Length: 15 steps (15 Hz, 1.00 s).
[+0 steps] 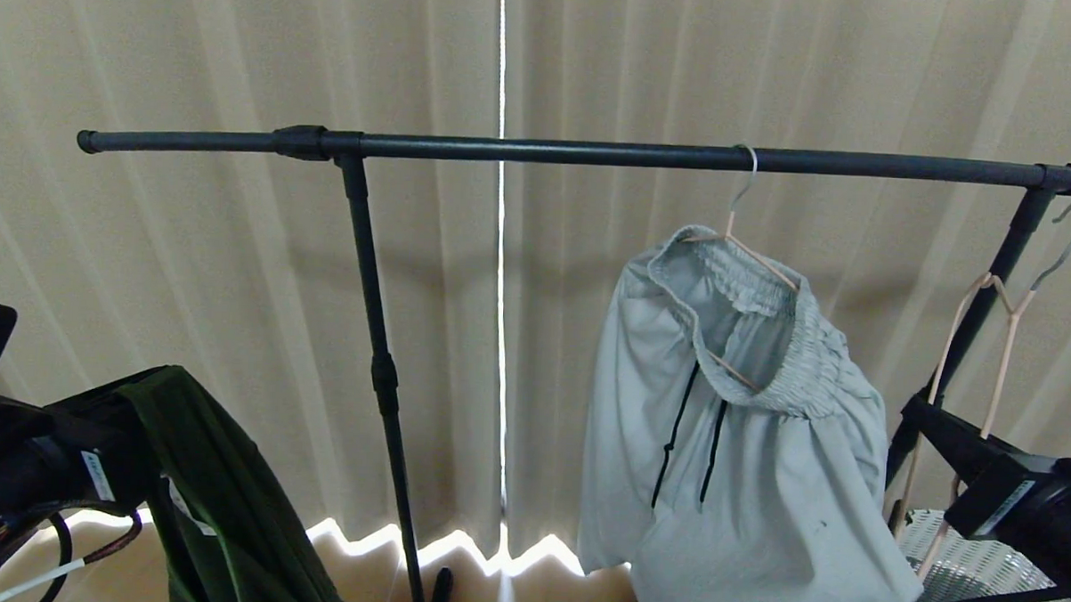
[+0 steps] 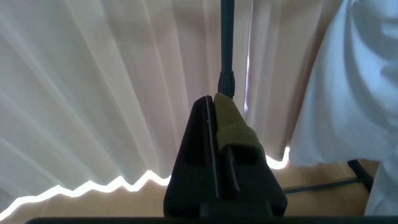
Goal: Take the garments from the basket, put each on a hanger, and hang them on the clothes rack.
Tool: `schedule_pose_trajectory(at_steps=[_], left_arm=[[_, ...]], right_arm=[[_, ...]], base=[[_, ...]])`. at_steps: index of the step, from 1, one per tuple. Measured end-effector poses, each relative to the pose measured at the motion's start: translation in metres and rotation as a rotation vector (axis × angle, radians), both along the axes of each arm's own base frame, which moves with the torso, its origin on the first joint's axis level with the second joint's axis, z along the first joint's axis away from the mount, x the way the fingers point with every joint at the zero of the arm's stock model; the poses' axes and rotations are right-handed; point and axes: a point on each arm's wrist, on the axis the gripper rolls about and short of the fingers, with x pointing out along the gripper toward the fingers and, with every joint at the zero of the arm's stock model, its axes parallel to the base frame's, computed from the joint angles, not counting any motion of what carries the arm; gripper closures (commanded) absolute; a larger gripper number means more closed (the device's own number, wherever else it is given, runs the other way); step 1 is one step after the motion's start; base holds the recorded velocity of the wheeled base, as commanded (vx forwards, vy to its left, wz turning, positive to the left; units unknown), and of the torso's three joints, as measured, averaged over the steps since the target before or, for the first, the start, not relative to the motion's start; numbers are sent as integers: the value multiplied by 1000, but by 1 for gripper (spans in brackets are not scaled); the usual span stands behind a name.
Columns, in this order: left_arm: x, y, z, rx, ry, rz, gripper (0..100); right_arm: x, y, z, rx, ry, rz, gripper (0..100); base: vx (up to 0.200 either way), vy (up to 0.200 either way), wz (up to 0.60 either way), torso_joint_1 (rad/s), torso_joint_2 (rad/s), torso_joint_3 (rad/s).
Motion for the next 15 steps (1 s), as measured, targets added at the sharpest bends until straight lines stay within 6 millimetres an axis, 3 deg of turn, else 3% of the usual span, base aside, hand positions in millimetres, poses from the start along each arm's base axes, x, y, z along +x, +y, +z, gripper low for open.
schedule_pose_trajectory(at_steps=[8, 15], left_arm=[[0, 0, 0, 1, 2, 0, 100], [0, 0, 0, 1, 1, 0, 100]], right_arm=[[-19, -9, 9, 52, -82, 82, 100], [-22, -13, 10, 28, -101, 73, 100]], base=[[0, 0, 0, 0, 0, 0], [0, 0, 0, 0, 0, 0]])
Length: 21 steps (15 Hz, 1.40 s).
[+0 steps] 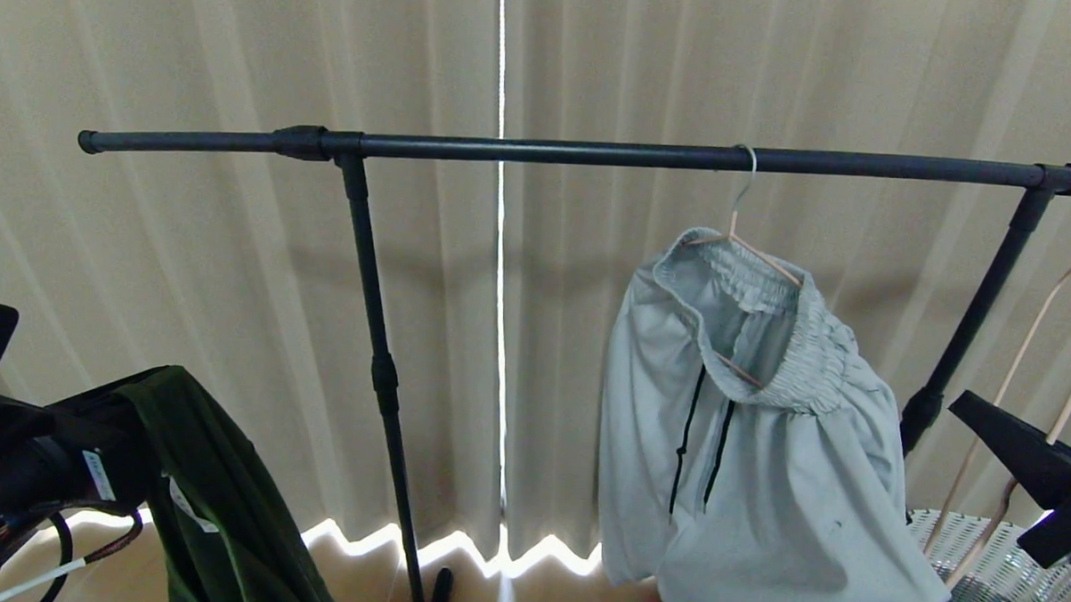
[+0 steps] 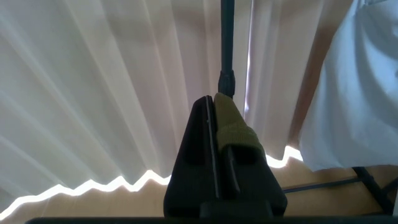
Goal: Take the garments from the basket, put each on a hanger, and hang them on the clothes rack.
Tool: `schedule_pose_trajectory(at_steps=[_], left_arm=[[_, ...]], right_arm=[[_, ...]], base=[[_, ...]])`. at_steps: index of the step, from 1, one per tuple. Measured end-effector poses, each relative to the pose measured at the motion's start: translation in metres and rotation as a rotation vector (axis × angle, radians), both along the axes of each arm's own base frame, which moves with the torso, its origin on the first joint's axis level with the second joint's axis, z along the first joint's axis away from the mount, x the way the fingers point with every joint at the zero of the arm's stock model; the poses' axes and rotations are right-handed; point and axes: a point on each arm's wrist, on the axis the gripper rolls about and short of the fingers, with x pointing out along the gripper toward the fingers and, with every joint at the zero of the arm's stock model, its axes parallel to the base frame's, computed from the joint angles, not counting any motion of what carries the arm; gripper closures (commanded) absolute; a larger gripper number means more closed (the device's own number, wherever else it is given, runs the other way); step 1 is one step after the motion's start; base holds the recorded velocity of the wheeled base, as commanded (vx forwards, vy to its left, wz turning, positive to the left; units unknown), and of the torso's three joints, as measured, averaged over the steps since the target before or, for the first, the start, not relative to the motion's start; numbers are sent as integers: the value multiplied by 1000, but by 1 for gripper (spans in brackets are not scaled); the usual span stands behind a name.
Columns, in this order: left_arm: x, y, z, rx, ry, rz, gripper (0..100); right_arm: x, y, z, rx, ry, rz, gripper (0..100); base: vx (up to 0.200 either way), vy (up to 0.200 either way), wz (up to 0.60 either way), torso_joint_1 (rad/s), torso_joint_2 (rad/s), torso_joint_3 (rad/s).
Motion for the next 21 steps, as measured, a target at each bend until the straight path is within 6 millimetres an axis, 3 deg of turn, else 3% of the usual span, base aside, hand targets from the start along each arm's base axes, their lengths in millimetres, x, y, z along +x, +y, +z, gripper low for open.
schedule_pose_trajectory(at_steps=[12, 18, 21], left_arm=[[0, 0, 1, -2, -2, 3, 100], [1, 3, 0, -1, 1, 24, 100], [2, 3, 1, -1, 0, 27, 100]], right_arm=[[28, -20, 13, -120, -21, -219, 100], [24, -14, -6, -146, 38, 56, 100], [24, -10, -12, -156, 70, 99, 100]], base=[[0, 0, 0, 0, 0, 0], [0, 0, 0, 0, 0, 0], [0, 0, 0, 0, 0, 0]])
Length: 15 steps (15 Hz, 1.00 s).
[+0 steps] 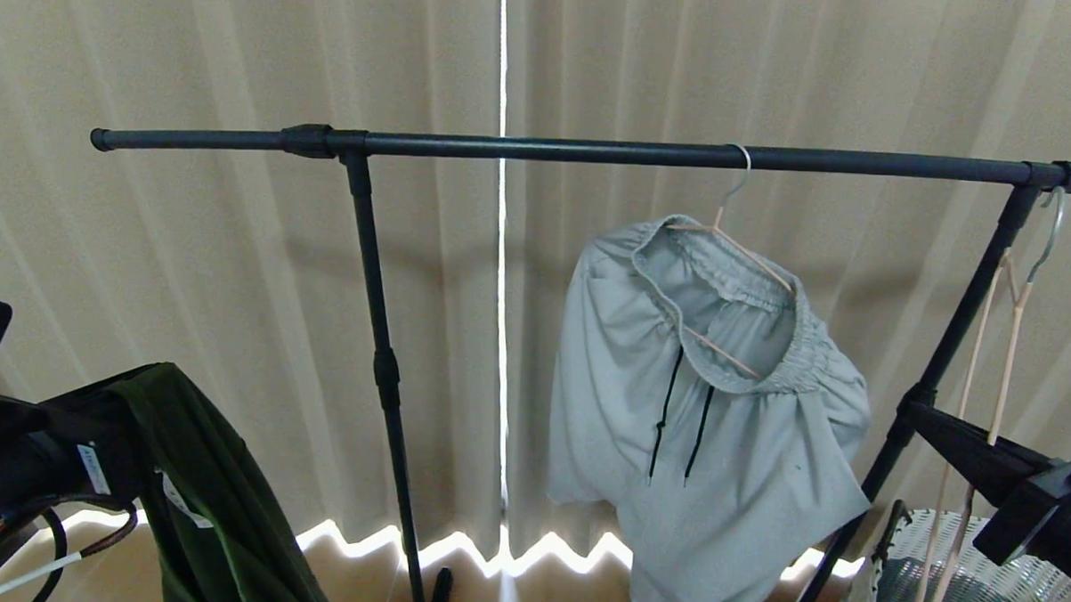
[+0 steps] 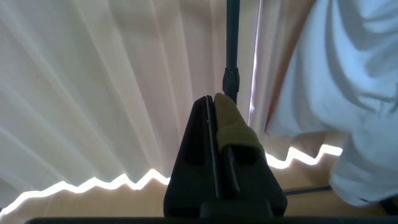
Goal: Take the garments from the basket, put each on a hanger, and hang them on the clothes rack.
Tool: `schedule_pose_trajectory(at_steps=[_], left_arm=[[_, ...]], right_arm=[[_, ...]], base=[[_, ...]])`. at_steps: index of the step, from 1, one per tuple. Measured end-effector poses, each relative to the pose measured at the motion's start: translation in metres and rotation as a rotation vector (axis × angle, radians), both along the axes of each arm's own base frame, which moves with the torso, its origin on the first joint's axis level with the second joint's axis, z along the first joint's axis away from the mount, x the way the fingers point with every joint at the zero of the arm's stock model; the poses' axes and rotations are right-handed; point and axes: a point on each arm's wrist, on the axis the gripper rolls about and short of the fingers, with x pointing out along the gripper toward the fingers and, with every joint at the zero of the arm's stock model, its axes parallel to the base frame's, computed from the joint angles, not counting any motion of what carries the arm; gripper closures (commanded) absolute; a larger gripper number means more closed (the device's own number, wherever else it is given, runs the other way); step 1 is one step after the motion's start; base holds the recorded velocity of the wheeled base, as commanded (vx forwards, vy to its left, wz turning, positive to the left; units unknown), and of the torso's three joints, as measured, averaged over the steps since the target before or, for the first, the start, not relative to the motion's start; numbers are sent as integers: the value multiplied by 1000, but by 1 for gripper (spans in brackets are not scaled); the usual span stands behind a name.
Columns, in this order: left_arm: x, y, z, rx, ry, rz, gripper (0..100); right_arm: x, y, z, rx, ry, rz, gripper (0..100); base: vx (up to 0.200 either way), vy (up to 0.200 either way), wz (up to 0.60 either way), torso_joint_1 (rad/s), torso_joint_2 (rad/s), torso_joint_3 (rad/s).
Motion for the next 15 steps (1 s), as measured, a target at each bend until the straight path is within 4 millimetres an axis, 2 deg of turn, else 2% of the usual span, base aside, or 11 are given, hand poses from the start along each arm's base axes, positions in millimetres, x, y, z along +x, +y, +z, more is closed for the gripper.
schedule_pose_trajectory(at_steps=[3, 13, 15], left_arm=[[0, 0, 0, 0, 0, 0, 100], [-1, 0, 0, 3, -3, 2, 100], [-1, 0, 0, 3, -2, 2, 100]], right_arm=[[1, 2, -2, -5, 13, 9, 100], [3, 7, -6, -12, 35, 42, 100], [4, 9, -8, -18, 47, 51, 100]], base=[[0, 0, 0, 0, 0, 0], [-200, 0, 0, 3, -1, 4], [0, 0, 0, 0, 0, 0]])
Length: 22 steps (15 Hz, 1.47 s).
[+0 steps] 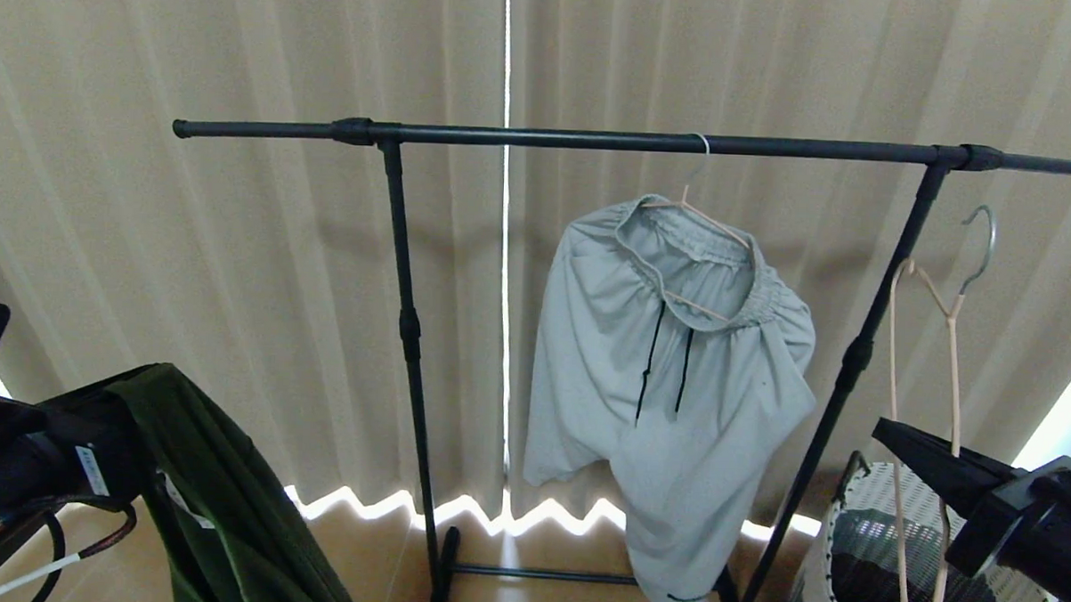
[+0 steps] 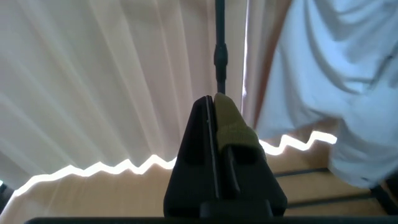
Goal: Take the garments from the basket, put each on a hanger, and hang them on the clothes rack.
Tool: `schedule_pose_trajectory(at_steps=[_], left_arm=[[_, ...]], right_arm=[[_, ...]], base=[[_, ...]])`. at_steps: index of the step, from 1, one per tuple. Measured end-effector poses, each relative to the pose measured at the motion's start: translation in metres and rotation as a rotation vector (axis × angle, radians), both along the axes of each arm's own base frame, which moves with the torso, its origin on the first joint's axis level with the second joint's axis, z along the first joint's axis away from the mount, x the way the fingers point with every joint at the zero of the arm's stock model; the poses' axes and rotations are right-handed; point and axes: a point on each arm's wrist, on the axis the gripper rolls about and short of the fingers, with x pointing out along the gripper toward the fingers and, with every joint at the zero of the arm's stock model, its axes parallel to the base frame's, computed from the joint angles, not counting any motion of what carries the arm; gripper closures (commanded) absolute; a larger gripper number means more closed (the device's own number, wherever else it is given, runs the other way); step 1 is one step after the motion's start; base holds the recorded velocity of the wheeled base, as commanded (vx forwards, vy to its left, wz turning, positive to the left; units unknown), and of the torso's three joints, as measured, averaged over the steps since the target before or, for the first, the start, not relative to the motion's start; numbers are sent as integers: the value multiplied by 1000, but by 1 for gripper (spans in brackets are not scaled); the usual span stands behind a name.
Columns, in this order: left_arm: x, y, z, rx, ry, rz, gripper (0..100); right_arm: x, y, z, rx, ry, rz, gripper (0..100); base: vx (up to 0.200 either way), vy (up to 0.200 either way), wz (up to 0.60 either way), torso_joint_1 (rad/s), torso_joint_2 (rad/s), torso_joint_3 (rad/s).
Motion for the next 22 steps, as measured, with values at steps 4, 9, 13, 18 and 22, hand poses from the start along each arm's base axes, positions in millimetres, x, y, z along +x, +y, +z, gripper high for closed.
schedule_pose_trajectory(at_steps=[4, 9, 13, 18, 22], left_arm=[[-3, 0, 0, -2, -4, 1, 100], [-4, 0, -1, -4, -6, 0, 100], [-7, 4, -4, -4, 3, 23, 100], [-6, 4, -8, 0, 19, 21, 100], [-4, 4, -6, -1, 17, 22, 100]], right_arm=[[0, 8, -2, -38, 5, 52, 100], [4, 19, -6, -66, 25, 114, 100], [-6, 33, -12, -80, 44, 221, 100], [-28, 55, -15, -88, 38, 424, 100], [-35, 58, -11, -92, -6, 528, 100]], base=[[0, 0, 0, 0, 0, 0], [0, 0, 0, 0, 0, 0], [0, 0, 0, 0, 0, 0], [0, 0, 0, 0, 0, 0], [0, 0, 0, 0, 0, 0]])
